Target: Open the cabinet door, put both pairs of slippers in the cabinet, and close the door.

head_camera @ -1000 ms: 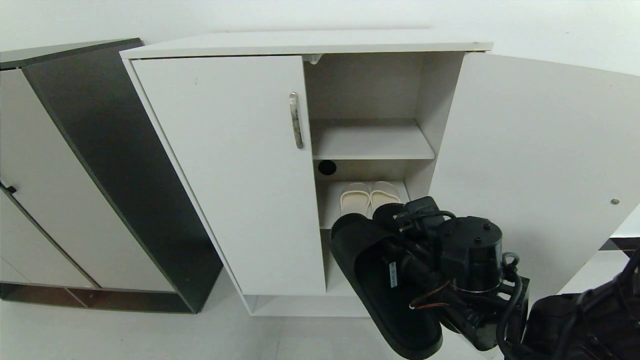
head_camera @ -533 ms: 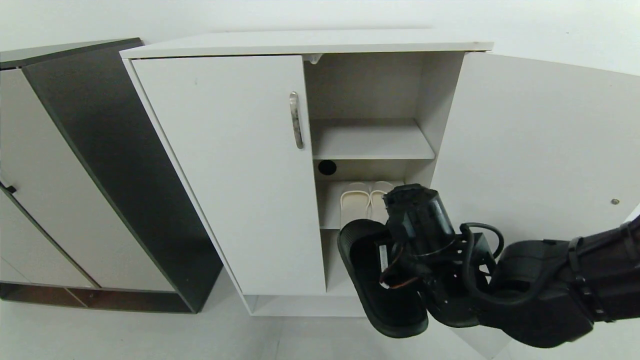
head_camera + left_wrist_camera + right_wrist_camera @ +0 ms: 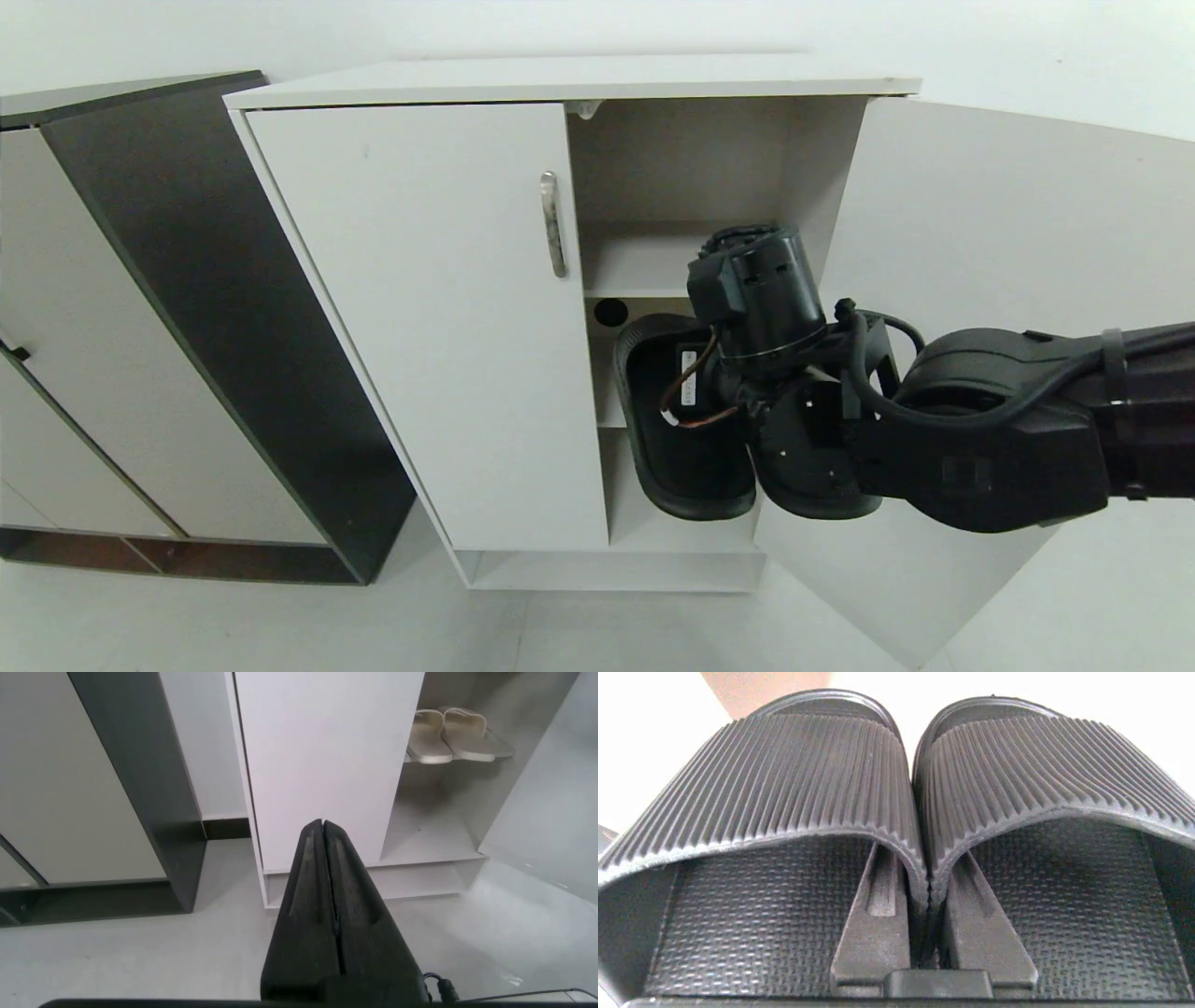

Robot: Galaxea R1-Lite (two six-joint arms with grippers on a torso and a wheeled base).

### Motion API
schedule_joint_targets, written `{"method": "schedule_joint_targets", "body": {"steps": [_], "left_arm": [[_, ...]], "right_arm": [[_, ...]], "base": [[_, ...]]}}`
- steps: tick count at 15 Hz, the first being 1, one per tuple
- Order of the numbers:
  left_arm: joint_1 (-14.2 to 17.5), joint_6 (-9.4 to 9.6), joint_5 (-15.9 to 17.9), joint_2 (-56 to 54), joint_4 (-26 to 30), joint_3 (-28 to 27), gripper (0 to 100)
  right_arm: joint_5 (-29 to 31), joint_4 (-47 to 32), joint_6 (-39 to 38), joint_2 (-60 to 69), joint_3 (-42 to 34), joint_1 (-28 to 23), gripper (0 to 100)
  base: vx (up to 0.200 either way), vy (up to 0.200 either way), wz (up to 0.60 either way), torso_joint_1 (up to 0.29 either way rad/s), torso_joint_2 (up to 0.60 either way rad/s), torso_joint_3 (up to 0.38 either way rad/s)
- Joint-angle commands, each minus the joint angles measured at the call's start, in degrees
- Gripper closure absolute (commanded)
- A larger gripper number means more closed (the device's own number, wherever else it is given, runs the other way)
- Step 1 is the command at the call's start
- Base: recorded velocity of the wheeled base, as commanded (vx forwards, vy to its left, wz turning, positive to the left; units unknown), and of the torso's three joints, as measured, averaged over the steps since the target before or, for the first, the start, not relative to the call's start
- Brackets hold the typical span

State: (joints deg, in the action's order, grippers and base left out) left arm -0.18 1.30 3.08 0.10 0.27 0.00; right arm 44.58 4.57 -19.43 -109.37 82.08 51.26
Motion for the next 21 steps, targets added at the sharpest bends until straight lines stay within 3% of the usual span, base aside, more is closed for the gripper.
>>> {"method": "schedule_joint_targets", "body": {"steps": [1,12,21], "left_arm": [[0.0,0.01,0.0,0.0,0.0,0.0,100],[0.0,0.01,0.0,0.0,0.0,0.0,100],[0.0,0.01,0.0,0.0,0.0,0.0,100]], "right_arm": [[0.0,0.5,1.2,-0.3,1.2,-0.3,100],[0.1,4.7,4.9,0.1,1.2,-0.6,100],[0.1,4.8,5.4,0.0,1.5,-0.9,100]], "base": [[0.000,0.000,0.00,0.000,0.00,0.000],[0.000,0.000,0.00,0.000,0.00,0.000],[0.200,0.000,0.00,0.000,0.00,0.005]]}}
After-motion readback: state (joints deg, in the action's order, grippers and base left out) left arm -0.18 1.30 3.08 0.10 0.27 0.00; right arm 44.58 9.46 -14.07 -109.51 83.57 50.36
